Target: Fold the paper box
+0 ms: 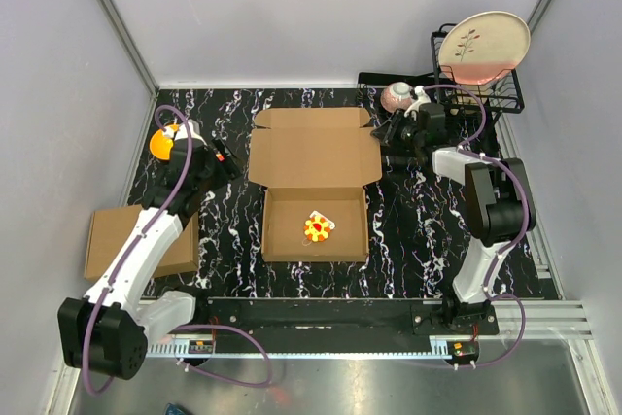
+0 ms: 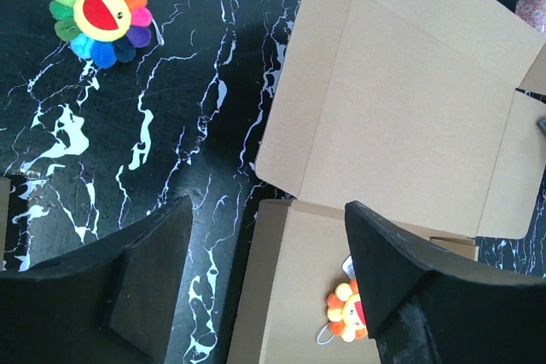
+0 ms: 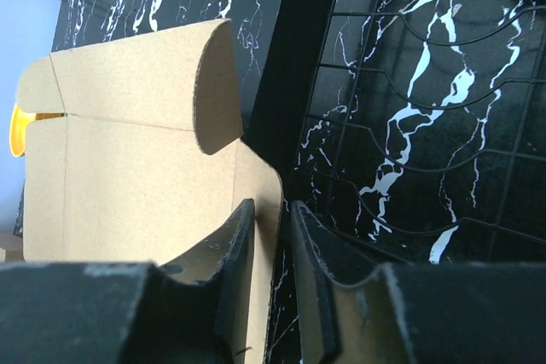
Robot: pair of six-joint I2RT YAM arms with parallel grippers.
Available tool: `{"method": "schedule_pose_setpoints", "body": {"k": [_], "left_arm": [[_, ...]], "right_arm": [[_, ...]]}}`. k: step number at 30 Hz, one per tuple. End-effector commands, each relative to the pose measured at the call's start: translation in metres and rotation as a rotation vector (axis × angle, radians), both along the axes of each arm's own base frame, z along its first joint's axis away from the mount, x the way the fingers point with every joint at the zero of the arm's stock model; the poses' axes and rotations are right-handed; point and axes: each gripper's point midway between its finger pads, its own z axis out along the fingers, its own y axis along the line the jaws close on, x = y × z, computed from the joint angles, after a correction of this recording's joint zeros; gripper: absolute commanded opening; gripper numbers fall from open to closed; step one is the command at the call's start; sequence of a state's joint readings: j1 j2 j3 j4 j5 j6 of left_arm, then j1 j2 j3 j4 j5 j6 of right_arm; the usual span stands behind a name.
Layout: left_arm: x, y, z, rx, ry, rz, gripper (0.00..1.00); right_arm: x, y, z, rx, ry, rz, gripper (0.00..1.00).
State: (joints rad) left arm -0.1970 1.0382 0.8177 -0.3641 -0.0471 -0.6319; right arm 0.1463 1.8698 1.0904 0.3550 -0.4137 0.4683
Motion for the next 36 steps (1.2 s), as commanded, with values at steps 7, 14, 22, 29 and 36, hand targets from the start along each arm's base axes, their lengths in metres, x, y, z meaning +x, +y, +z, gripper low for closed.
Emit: {"method": "schedule_pose_setpoints", "body": {"k": [7,14,22,29,36], "left_arm": [[0.026,0.011,0.009,-0.034,-0.039,0.064,0.74],[0.070,0.003,0.001,-0.092,-0.069,-0.046,0.75],[0.118,-0.014,0.014,-0.160,-0.159,-0.230,0.71],[0.140,-0.015,-0.005,-0.133,-0.140,-0.264,0.61],[0.152,-0.025,-0.028,-0.161,-0.114,-0.324,0.57]], "right_arm": [[-0.002,0.013,0.007,0.006,-0.039,0.045,0.20],[-0.007,0.013,0.012,-0.009,-0.064,0.054,0.15],[-0.012,0.016,0.015,-0.017,-0.081,0.071,0.13],[-0.012,0.017,0.017,-0.014,-0.082,0.071,0.11],[-0.011,0.018,0.021,-0.010,-0.086,0.075,0.10]]}}
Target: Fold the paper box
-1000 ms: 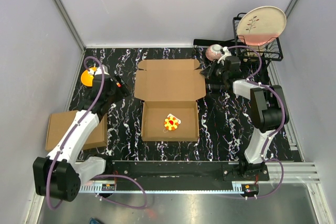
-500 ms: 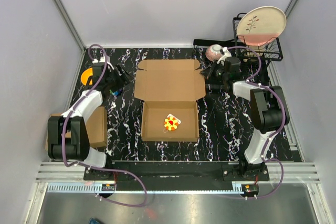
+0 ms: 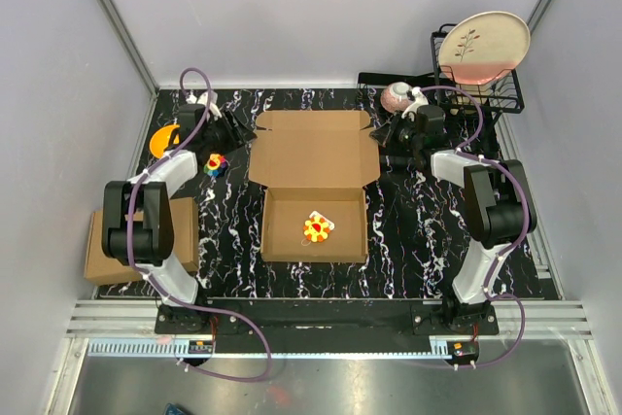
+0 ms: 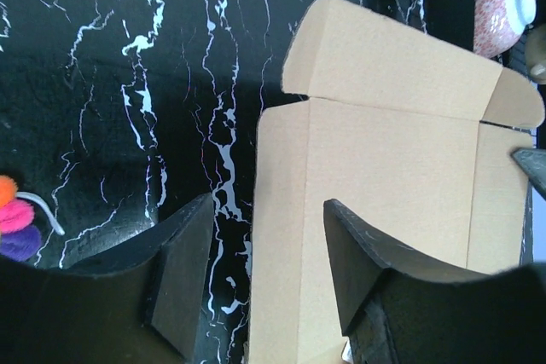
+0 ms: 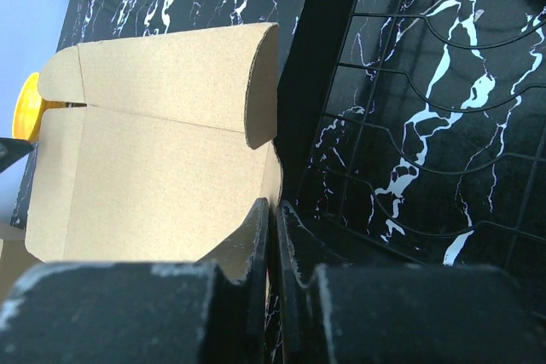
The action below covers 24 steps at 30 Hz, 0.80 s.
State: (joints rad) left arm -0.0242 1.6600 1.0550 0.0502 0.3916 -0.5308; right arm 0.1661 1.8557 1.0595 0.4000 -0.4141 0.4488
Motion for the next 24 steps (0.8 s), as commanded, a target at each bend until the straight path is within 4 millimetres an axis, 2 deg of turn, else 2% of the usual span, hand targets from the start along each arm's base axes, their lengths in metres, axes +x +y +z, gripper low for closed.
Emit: {"method": "schedule_pose_setpoints", "body": {"k": [1,4,15,24], "left_arm": [[0.020,-0.007,0.013,-0.016,-0.081,-0.067,0.56],[0.022,-0.010,0.003,-0.025,-0.067,-0.077,0.55],[0.038,-0.012,0.003,-0.030,-0.077,-0.091,0.49],[0.041,-0.020,-0.013,-0.048,-0.055,-0.118,0.43]], "right_arm": [[-0.006,0.010,0.020,-0.002,-0.052,0.051,0.10],[-0.006,0.010,0.022,-0.003,-0.055,0.053,0.09],[-0.006,0.012,0.022,-0.001,-0.053,0.062,0.08],[-0.005,0.013,0.022,-0.003,-0.053,0.066,0.07]]}}
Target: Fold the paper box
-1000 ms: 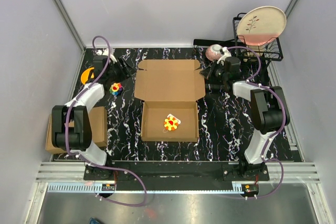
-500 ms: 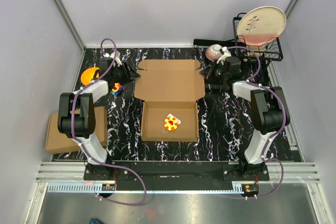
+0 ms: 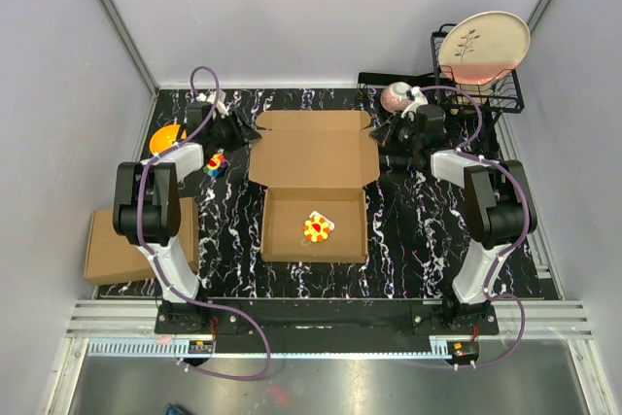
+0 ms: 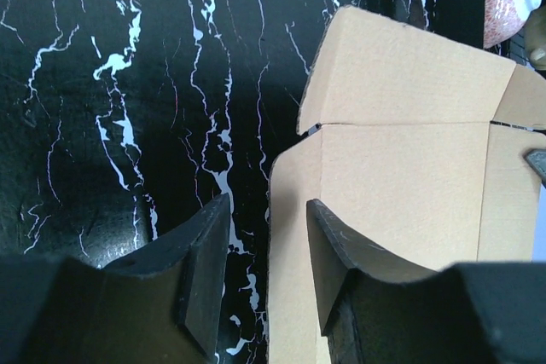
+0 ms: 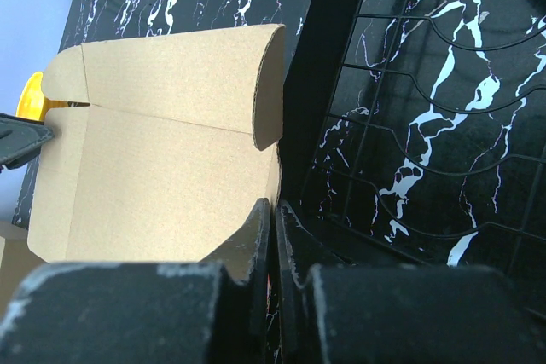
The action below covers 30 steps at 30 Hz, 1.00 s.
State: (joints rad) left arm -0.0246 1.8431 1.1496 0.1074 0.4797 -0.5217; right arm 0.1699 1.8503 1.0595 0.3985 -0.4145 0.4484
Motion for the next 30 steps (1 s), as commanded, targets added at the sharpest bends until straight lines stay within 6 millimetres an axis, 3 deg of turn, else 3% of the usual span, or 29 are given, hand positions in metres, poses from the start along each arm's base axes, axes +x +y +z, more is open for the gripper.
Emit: {"method": "schedule_pose_setpoints", "body": {"k": [1,12,19,21,28,30], "left_arm": [[0.014,-0.007,0.017,-0.016,-0.081,-0.042,0.43],[0.023,-0.013,0.030,-0.026,-0.116,-0.062,0.28],[0.015,-0.022,0.033,-0.039,-0.131,-0.089,0.14],[0.014,-0.022,0.036,-0.039,-0.140,-0.089,0.15],[0.007,-0.024,0.031,-0.044,-0.121,-0.098,0.36],[0.006,-0.024,0.029,-0.042,-0.118,-0.099,0.36]], "right_arm": [[-0.004,0.011,0.020,-0.004,-0.051,0.058,0.07],[-0.007,0.013,0.022,-0.011,-0.054,0.064,0.06],[-0.009,0.014,0.024,-0.010,-0.058,0.064,0.06],[-0.009,0.014,0.027,-0.010,-0.062,0.064,0.05],[-0.012,0.013,0.027,-0.014,-0.061,0.060,0.06],[-0.012,0.014,0.027,-0.013,-0.060,0.061,0.06]]}}
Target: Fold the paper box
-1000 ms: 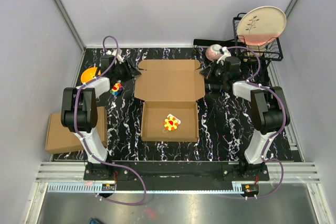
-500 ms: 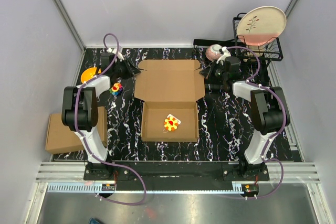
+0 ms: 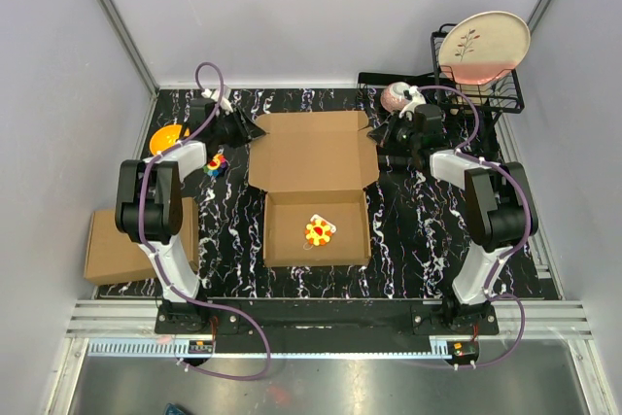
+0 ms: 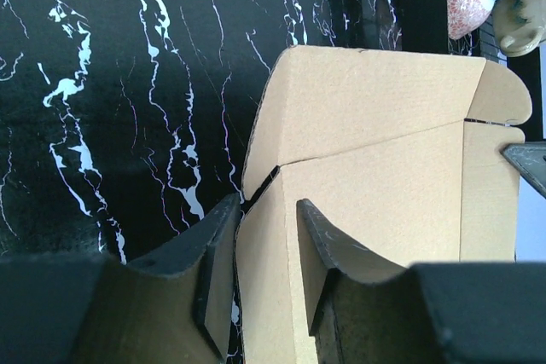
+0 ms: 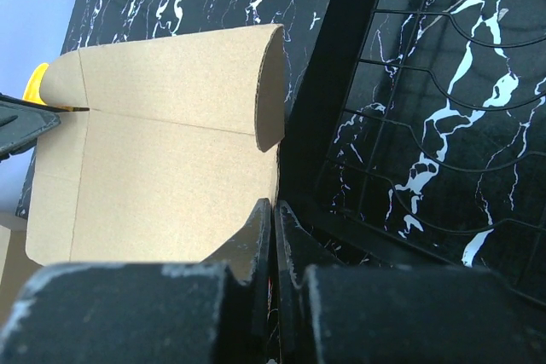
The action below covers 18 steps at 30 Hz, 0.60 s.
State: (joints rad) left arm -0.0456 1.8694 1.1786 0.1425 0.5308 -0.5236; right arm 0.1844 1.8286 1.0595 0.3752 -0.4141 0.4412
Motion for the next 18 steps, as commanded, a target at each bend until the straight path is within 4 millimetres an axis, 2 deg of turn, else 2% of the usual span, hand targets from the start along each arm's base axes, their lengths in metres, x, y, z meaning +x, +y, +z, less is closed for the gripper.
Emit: {"method": "schedule_pose_setpoints", "body": {"k": [1,6,10,12,14,15,18], "left_arm": [[0.001,-0.007,0.021,-0.012,-0.080,-0.035,0.35],[-0.004,-0.006,0.015,0.005,-0.058,-0.035,0.33],[-0.009,-0.004,0.013,0.018,-0.055,-0.034,0.21],[-0.010,-0.003,0.015,0.023,-0.057,-0.030,0.20],[-0.013,-0.003,0.016,0.029,-0.051,-0.032,0.25],[-0.014,-0.002,0.015,0.030,-0.044,-0.033,0.35],[-0.020,-0.001,0.015,0.034,-0.037,-0.026,0.42]], "right_arm": [[-0.007,0.008,0.021,-0.006,-0.057,0.045,0.06],[-0.006,0.007,0.018,-0.009,-0.051,0.039,0.05],[-0.006,0.006,0.019,-0.011,-0.055,0.033,0.05],[-0.006,0.006,0.019,-0.012,-0.056,0.032,0.05],[-0.007,0.006,0.019,-0.010,-0.054,0.033,0.05],[-0.007,0.005,0.019,-0.010,-0.053,0.030,0.05],[-0.007,0.005,0.020,-0.009,-0.055,0.031,0.05]]}}
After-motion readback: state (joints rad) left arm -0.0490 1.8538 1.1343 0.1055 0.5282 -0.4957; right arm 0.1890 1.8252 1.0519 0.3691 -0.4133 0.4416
